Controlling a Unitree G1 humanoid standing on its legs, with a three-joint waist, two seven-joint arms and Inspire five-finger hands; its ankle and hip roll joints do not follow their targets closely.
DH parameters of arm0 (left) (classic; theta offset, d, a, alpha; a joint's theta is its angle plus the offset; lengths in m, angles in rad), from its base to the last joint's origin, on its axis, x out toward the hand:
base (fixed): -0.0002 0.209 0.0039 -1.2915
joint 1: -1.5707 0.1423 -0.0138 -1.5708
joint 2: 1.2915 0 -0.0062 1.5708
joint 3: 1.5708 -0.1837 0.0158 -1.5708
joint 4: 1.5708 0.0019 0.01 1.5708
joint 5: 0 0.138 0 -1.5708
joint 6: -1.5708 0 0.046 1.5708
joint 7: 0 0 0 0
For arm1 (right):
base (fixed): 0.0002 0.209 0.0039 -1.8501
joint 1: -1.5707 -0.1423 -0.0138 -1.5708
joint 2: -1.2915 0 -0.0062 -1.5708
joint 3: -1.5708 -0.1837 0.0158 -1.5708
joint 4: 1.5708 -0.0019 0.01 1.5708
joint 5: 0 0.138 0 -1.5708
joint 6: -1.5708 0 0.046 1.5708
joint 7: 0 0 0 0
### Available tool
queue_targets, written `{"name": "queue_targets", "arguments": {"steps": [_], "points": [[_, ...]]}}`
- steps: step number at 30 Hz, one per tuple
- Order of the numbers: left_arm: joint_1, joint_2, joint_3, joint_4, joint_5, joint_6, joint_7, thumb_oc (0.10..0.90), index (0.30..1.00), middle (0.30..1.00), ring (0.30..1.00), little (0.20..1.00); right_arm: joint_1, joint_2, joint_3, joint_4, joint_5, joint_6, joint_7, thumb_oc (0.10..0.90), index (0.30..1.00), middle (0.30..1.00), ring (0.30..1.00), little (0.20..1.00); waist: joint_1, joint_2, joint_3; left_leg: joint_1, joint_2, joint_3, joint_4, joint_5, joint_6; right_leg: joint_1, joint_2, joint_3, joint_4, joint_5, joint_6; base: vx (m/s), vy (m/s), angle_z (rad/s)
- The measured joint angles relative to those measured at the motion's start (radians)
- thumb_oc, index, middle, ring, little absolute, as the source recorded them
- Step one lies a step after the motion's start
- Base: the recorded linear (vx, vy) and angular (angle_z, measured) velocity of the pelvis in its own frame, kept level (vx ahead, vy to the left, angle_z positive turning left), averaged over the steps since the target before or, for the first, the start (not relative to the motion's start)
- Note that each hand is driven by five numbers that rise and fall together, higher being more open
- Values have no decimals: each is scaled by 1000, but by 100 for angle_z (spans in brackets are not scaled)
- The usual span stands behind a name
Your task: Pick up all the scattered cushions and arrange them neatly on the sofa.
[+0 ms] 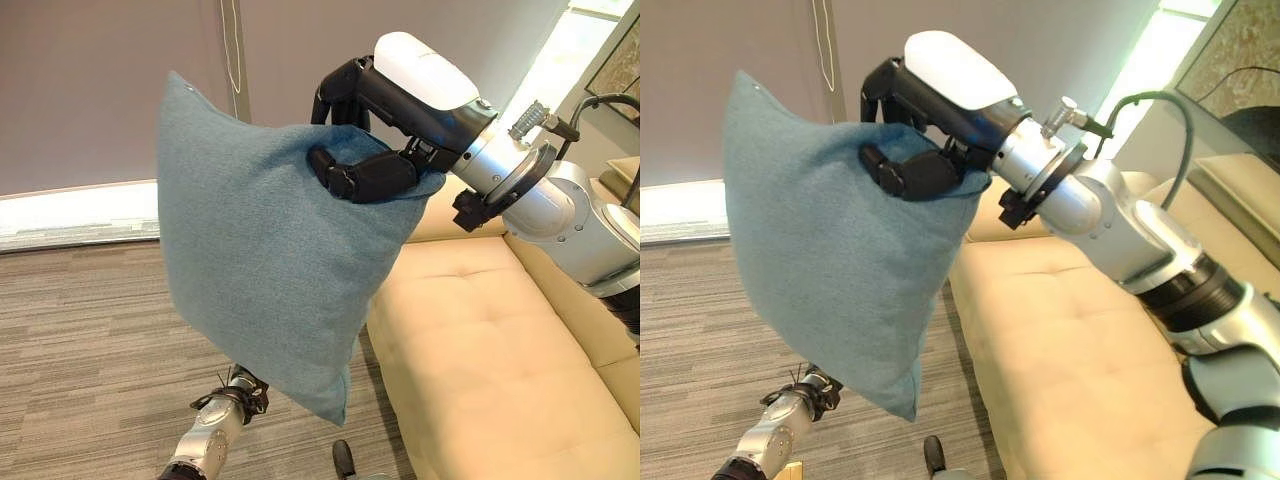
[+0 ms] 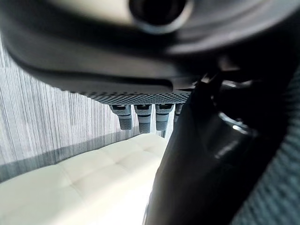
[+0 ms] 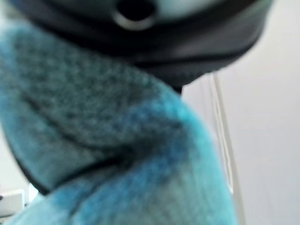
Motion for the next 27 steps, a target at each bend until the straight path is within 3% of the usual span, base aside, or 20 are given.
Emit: {"name": "queue_targets", "arguments": {"steps": [8, 11, 14, 27], "points": [[16, -11, 22, 58, 46, -4, 3, 800, 900, 900, 900, 900, -57, -34, 39, 5, 25, -14, 5, 400, 300, 300, 300, 300, 34, 0, 0, -1, 3, -2, 0, 0, 0, 0, 0, -3, 0, -1, 1, 0, 0, 0], [7, -51, 91, 227, 83, -8, 32, 800, 900, 900, 900, 900, -95, -35, 80, 4, 25, -16, 5, 400, 300, 300, 300, 300, 36, 1, -1, -1, 3, -9, 0, 0, 0, 2, 0, -5, 0, -1, 1, 0, 0, 0], [26, -45, 96, 313, 100, 5, 56, 800, 900, 900, 900, 900, -95, -35, 80, -1, 25, -13, 6, 400, 300, 300, 300, 300, 36, 1, -1, -1, 3, -9, 0, 0, 0, 2, -1, -5, 0, -2, 2, 0, 0, 0], [75, -40, 85, 60, 76, -8, 39, 800, 900, 900, 900, 900, -94, -35, 80, -1, 25, -13, 6, 400, 300, 300, 300, 300, 41, 1, -1, -1, 4, -10, 0, 0, 0, 2, -1, -7, 0, -2, 2, 0, 0, 0]]}}
